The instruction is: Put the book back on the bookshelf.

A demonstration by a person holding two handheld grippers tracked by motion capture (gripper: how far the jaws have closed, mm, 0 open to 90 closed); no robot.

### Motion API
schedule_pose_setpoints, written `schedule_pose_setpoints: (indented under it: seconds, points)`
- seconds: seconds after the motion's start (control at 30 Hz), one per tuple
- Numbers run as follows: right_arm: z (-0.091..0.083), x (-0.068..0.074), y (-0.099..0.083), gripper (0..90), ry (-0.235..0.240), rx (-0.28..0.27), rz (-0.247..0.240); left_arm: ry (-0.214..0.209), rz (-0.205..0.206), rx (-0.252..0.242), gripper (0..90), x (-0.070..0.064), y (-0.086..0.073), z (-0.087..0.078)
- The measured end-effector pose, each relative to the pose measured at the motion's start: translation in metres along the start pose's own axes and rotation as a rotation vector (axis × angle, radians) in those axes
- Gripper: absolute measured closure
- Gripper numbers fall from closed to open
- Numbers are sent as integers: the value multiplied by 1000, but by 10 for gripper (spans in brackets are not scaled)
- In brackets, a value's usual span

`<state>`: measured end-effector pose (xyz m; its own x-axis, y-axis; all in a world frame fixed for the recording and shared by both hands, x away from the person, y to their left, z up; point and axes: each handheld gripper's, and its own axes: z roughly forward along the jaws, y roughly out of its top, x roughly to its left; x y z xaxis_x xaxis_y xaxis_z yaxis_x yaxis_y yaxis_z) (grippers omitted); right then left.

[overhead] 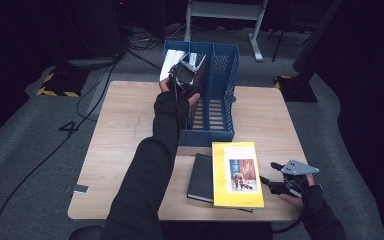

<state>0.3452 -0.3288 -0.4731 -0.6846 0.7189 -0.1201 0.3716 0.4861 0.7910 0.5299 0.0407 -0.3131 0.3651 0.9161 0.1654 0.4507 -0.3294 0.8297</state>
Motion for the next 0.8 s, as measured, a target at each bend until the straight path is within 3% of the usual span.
schedule_pose_setpoints:
  seconds: [0.43,0.57,0.8]
  points:
    - [1,1,0,306,1,9,-2,-35,46,-1,400,0,-11,-16]
    - [2,1,0,306,3,11,-3,-68,56,-5,392,0,-15,-24]
    - [2,1,0,305,2,12,-5,-89,79,1,377,-1,-23,-33]
